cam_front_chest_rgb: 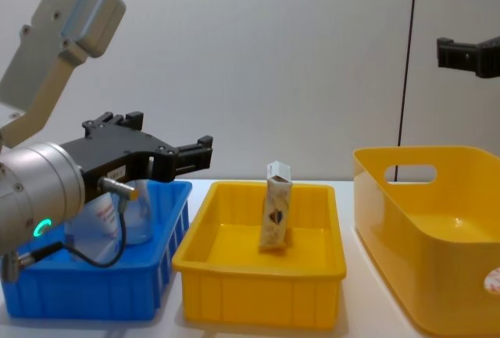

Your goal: Bimanual collaborative sorting of washing and personal care products

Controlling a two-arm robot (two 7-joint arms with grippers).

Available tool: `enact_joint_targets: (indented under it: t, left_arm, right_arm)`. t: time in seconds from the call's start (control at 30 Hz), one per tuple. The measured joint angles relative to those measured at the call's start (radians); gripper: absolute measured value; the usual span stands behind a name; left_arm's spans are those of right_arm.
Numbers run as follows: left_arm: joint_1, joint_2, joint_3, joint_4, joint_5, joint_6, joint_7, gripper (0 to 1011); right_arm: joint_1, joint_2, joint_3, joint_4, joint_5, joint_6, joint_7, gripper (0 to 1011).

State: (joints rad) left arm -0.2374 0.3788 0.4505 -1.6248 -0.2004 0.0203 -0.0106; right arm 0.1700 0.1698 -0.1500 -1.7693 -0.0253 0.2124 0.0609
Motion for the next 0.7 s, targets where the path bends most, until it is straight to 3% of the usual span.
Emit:
enact_joint_targets:
  t: [0.7]
  left_arm:
    - [-0.035,-0.055,-0.054,0.062,-0.009,0.060,0.051,1001]
  right_arm:
    - [-0.016,0.009,-0.009,-0.003,-0.014,-0.049,0.005,1004]
